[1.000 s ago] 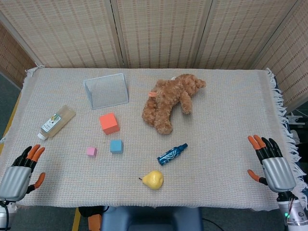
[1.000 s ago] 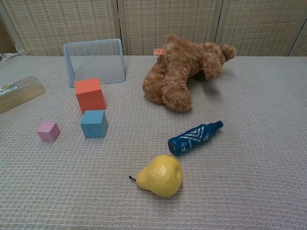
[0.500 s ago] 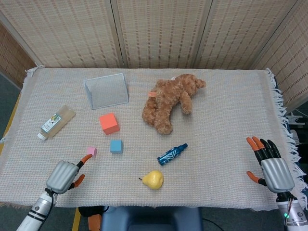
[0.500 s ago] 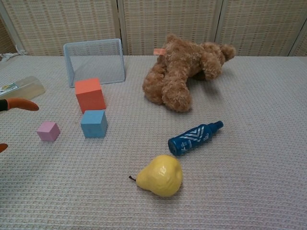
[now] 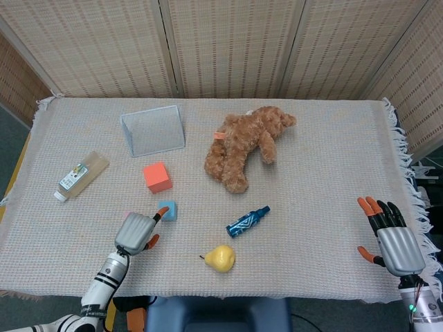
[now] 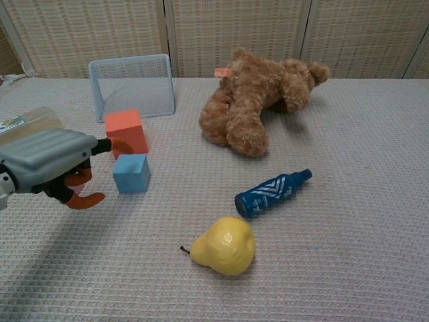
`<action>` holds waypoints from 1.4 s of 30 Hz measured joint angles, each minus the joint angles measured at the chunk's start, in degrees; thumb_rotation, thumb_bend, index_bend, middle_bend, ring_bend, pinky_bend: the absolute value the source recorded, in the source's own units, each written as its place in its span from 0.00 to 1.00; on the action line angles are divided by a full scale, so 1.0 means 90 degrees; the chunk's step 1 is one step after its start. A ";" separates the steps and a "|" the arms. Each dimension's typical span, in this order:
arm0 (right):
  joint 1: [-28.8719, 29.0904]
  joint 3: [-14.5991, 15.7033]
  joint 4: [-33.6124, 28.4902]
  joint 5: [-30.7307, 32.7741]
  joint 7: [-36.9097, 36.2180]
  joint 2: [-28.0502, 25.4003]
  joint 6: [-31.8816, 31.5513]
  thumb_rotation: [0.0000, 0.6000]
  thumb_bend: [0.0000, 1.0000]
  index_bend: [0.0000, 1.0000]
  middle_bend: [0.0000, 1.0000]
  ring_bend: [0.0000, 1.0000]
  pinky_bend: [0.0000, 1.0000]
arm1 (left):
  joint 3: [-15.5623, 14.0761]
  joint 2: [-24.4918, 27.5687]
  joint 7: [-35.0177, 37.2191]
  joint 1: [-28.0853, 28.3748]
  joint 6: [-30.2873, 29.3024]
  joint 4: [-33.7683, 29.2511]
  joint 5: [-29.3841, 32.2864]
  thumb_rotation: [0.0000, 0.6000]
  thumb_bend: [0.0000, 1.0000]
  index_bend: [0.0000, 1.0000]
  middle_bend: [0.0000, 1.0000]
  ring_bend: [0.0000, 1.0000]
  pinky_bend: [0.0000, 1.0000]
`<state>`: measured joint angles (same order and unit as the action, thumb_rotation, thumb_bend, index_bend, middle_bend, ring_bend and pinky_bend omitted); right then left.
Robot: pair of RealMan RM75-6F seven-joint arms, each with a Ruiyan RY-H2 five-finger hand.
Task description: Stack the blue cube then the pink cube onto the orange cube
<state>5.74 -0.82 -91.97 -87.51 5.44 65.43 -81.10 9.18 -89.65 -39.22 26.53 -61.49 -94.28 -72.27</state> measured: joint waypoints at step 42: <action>0.0061 0.0031 -0.0134 0.0305 0.0229 -0.0083 0.0377 1.00 0.09 0.00 0.00 0.00 0.00 | 0.0966 0.0032 0.0644 0.0823 -0.0589 -0.0085 0.1664 1.00 0.36 0.59 1.00 1.00 1.00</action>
<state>6.29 -0.54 -93.18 -84.77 7.50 64.68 -77.71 17.87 -89.36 -33.42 33.93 -66.79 -95.05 -57.29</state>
